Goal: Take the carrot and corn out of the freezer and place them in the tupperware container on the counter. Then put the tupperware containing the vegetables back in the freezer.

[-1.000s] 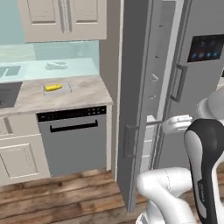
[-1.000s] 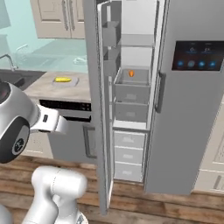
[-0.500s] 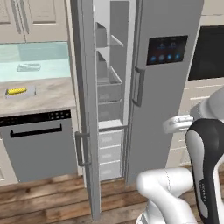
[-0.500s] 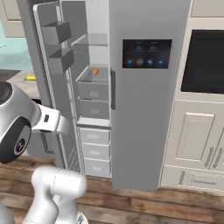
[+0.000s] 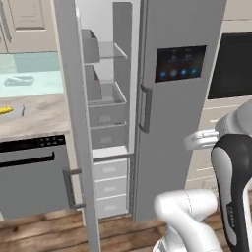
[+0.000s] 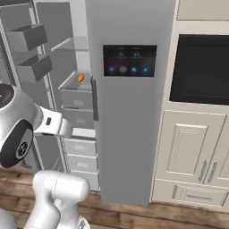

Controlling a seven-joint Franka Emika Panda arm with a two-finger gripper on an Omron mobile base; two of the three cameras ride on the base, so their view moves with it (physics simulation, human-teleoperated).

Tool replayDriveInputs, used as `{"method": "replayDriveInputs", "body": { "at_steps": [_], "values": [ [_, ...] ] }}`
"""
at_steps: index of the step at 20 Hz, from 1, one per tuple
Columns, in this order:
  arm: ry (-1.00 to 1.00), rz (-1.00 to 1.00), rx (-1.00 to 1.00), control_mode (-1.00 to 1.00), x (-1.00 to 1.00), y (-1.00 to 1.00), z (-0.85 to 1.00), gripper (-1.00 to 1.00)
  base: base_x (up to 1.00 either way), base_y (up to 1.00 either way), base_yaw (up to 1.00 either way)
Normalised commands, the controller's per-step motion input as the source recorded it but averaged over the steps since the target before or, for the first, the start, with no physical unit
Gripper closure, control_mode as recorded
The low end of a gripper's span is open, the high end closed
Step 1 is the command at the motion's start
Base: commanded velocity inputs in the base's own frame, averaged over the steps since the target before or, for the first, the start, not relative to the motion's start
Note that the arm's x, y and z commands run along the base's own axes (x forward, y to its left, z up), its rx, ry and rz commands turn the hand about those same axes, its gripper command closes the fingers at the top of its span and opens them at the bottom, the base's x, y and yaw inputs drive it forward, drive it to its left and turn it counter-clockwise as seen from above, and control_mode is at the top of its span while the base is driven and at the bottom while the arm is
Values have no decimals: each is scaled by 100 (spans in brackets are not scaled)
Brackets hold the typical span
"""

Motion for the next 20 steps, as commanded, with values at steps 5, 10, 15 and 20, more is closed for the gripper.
{"method": "replayDriveInputs", "body": {
  "at_steps": [5,10,15,20],
  "values": [
    [0,0,0,100,0,0,0,-100,34,10,10],
    [0,0,0,100,0,0,0,-100,18,-1,12],
    [0,0,0,100,0,0,0,-100,34,0,14],
    [0,0,0,100,0,0,0,-100,59,0,15]
  ]
}}
